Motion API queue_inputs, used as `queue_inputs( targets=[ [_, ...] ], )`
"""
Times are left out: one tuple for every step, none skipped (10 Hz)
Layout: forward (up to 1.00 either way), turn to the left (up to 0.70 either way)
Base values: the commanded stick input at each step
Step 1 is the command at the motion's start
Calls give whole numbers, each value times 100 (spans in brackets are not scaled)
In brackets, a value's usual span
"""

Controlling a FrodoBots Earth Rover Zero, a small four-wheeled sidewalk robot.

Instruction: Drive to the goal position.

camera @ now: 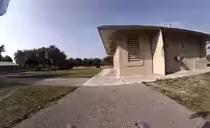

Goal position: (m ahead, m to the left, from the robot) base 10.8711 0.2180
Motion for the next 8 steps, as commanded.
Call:
queue_inputs(
  targets=[
    [100,14],
    [100,5],
    [100,2],
    [100,2],
    [100,2],
    [100,2],
    [100,2],
    [100,2]
  ],
)
